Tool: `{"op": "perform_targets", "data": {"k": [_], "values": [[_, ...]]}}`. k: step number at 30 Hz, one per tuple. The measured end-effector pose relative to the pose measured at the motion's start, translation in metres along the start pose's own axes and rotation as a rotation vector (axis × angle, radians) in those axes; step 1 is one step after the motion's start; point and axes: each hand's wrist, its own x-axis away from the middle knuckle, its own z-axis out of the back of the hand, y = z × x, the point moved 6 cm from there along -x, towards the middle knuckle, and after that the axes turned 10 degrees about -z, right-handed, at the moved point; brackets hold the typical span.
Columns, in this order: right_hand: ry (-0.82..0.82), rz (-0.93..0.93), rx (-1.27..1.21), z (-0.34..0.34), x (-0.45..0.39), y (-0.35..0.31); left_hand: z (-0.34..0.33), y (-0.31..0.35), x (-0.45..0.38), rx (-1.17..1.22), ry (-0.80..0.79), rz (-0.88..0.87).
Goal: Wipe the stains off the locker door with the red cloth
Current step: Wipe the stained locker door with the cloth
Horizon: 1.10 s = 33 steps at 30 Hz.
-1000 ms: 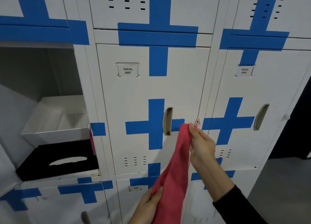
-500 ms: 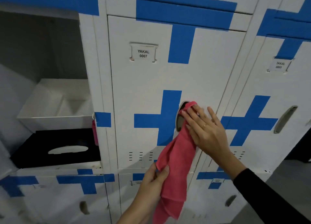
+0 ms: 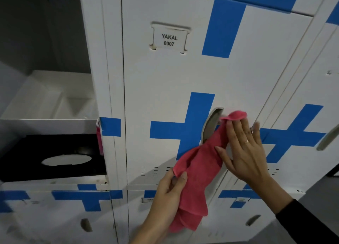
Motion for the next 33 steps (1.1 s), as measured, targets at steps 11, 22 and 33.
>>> {"op": "perform_targets", "data": {"k": [11,22,33], "values": [[-0.229,0.085,0.213,-0.026,0.050,-0.020,0.007,-0.011,-0.008,-0.035,0.041,0.026],[0.033,-0.265,-0.117,-0.002,0.006,-0.014,-0.002,-0.025,-0.004,-0.024,0.004,0.131],[-0.096,0.176,0.303,-0.013,0.039,-0.036,-0.006,-0.032,0.004,-0.154,-0.019,0.257]]}}
